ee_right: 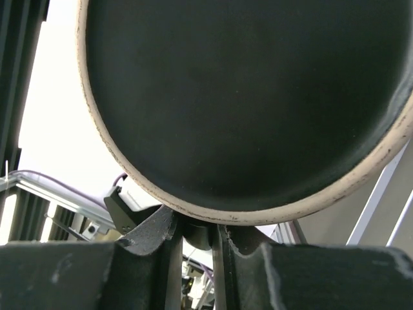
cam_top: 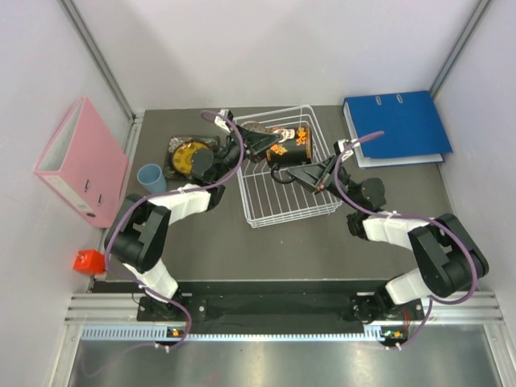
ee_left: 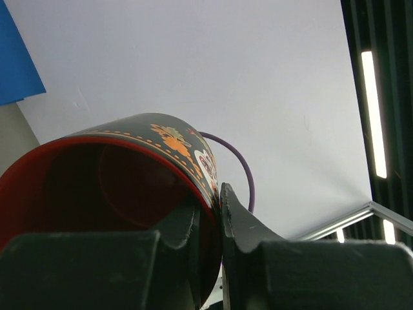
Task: Unload the mixed dishes from the dish rack
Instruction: Place the cup at the center of the board.
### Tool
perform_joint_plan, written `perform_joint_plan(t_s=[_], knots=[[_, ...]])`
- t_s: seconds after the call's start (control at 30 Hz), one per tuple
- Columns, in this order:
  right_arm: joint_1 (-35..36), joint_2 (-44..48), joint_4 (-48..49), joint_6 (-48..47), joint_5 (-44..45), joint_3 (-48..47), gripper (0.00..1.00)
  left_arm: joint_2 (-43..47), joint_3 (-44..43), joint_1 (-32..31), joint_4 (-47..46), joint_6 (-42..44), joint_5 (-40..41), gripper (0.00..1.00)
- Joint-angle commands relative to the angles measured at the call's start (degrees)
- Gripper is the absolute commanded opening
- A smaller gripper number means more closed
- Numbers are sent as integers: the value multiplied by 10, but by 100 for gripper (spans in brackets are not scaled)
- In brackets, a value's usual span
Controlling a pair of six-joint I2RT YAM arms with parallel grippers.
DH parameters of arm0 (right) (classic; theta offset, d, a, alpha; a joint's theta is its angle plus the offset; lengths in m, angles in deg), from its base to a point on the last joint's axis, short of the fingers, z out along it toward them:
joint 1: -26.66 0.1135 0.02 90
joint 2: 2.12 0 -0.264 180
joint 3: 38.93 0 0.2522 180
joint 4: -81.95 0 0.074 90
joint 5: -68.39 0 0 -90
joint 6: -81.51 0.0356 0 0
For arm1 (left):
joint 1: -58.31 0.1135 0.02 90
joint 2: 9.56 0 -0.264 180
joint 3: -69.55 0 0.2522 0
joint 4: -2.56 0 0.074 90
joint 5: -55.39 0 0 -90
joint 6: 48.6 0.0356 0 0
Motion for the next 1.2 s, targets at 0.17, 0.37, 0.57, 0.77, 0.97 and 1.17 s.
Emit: perform_joint_plan(t_s=[0.17, 0.37, 0.57, 0.77, 0.97, 1.17], knots=[[10, 8, 210, -41, -77, -7, 0, 20, -3, -15, -264, -27, -88, 0], [-8, 33, 155, -57, -98, 1, 82, 75, 41, 24, -178, 26, -75, 0], [-18, 99, 5, -140, -118, -13, 100, 85, 33, 47, -161, 32, -74, 0], [-12, 216, -497, -472, -36, -119, 100, 98, 16, 80, -110, 38, -83, 0], [11, 261, -826, -624, 205, -215, 100, 189, -119, 89, 393, 358, -58, 0], [11, 280, -877, -617, 315, -193, 100, 199, -250, 88, 696, 546, 79, 0]])
